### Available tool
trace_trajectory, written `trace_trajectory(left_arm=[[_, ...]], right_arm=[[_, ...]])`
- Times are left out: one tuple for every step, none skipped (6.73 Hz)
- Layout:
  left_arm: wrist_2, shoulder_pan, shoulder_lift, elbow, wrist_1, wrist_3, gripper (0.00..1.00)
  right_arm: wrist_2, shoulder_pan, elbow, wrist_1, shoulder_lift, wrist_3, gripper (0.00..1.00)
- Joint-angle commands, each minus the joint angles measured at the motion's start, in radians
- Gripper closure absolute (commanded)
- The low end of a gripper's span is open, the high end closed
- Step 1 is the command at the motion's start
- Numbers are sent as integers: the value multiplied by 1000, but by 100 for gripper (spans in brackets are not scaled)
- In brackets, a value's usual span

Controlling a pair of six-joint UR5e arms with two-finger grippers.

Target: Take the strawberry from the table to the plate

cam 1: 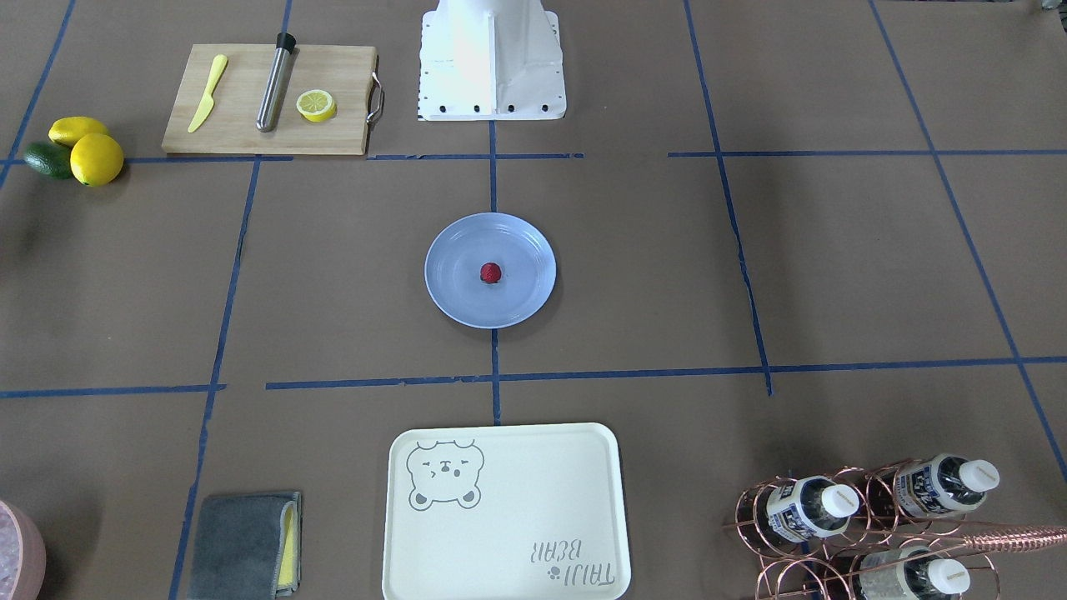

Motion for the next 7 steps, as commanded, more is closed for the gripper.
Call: trace_trajectory(left_arm=[[-4,-2,30,-5,-3,-1,0],[-5,-2,45,-11,-11,6,0],[1,-2,45,-5,-52,2,0],[4,-16,28,-2,-46,0,0],[2,-14,27,-7,-42,3,0],[4,-13,11,1,-2,3,0],[4,-14,23,-1,74,2,0]], right_arm=[[-2,-9,-12,-1,0,-3,0],[-10,-18,-23,2,5,-6,0],[-13,-20,-26,2,11,-8,0],[-13,-21,-26,3,12,-8,0],[-12,-20,-26,3,12,-6,0],[-10,-20,-25,3,11,-3,0],[-9,-20,-25,3,9,-2,0]])
